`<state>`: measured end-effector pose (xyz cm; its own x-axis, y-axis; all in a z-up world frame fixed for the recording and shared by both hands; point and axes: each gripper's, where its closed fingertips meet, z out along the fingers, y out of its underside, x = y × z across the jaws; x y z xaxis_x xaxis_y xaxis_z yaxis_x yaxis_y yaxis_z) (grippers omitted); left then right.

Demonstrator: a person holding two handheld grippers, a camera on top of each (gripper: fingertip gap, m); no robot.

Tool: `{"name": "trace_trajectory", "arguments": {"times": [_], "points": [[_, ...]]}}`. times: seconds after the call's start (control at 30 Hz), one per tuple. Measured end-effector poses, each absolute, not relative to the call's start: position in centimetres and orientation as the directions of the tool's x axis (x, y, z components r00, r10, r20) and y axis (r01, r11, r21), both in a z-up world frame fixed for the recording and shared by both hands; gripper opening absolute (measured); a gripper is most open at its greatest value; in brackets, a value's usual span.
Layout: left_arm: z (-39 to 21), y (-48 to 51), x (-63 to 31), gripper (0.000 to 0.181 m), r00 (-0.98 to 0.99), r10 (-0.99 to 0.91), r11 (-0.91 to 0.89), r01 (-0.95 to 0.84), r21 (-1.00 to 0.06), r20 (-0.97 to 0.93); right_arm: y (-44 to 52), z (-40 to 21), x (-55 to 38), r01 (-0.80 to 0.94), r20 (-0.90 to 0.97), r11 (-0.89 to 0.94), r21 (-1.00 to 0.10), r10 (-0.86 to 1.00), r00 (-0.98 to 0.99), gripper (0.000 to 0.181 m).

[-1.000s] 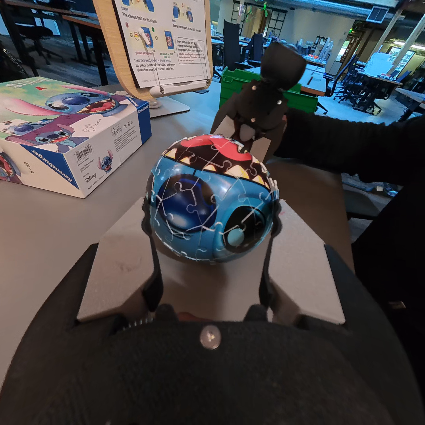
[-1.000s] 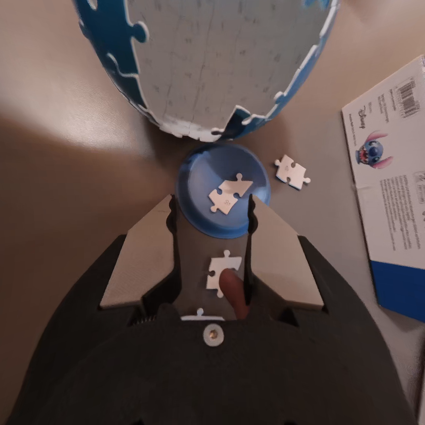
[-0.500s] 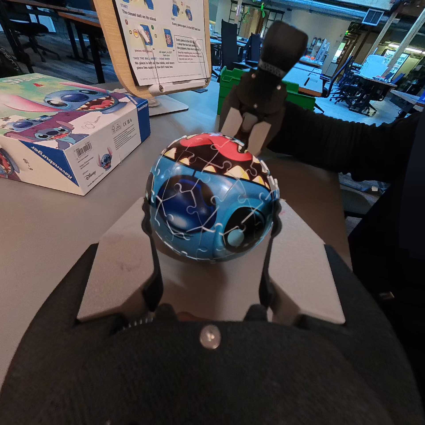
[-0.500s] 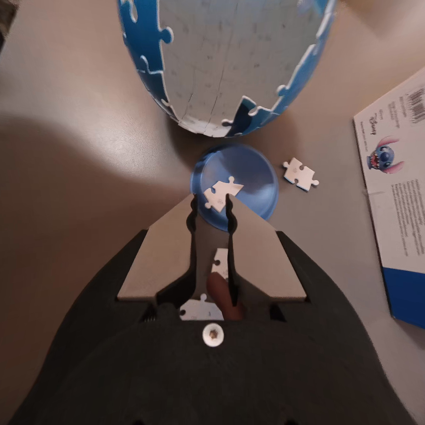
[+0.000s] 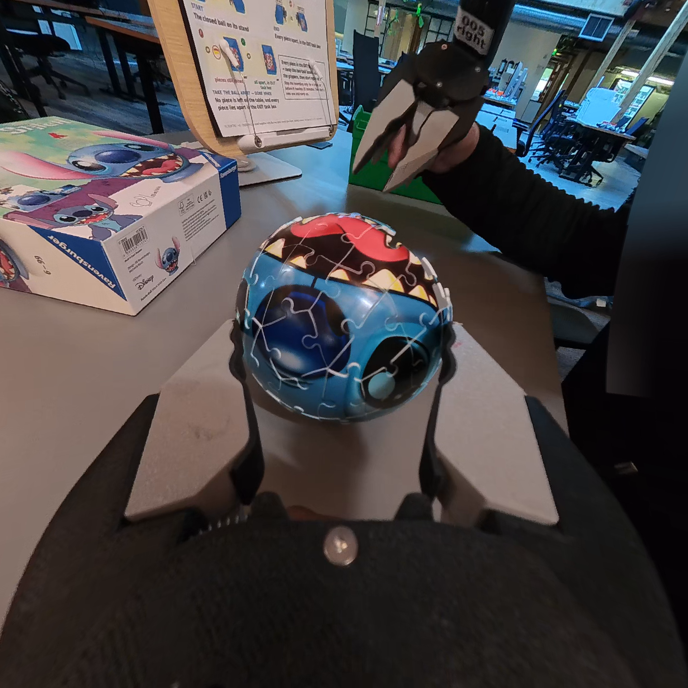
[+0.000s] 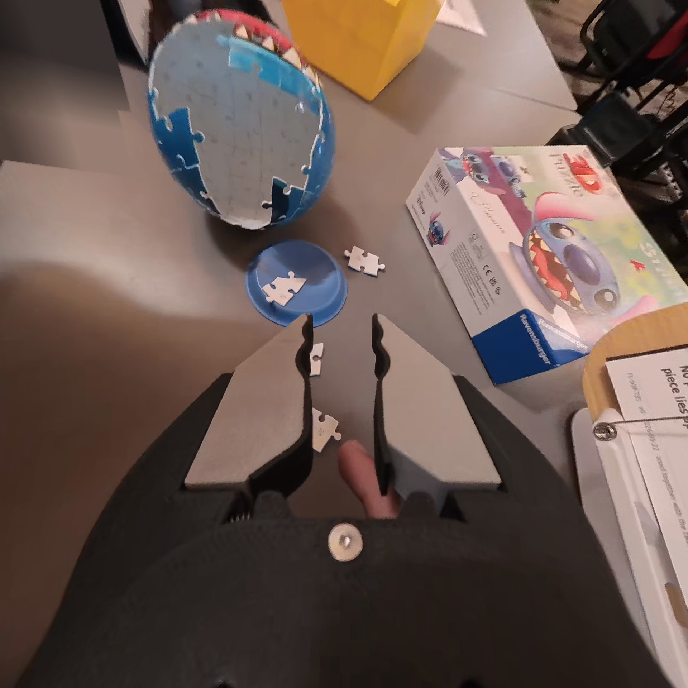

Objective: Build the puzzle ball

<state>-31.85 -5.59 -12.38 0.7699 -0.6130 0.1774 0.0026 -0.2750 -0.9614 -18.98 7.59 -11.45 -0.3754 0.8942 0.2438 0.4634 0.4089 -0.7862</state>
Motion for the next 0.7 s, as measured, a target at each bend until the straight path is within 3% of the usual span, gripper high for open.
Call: {"name": "trace_trajectory", "arguments": {"times": [0.27, 0.7], "points": [[-12.4, -5.6, -31.8, 0.105, 0.769, -0.614, -0.275, 0.001, -0.961, 0.176, 7.4, -11.9, -18.9, 0.466, 0.211, 0.389, -0.795, 0.897, -0.389, 0.031], [-12.4, -6.2, -31.1, 0.105, 0.768, -0.637, -0.218, -0.098, -0.971, 0.065, 7.0, -19.8, -18.6, 0.685, 0.127, 0.433, -0.586, 0.884, -0.451, 0.032]]}}
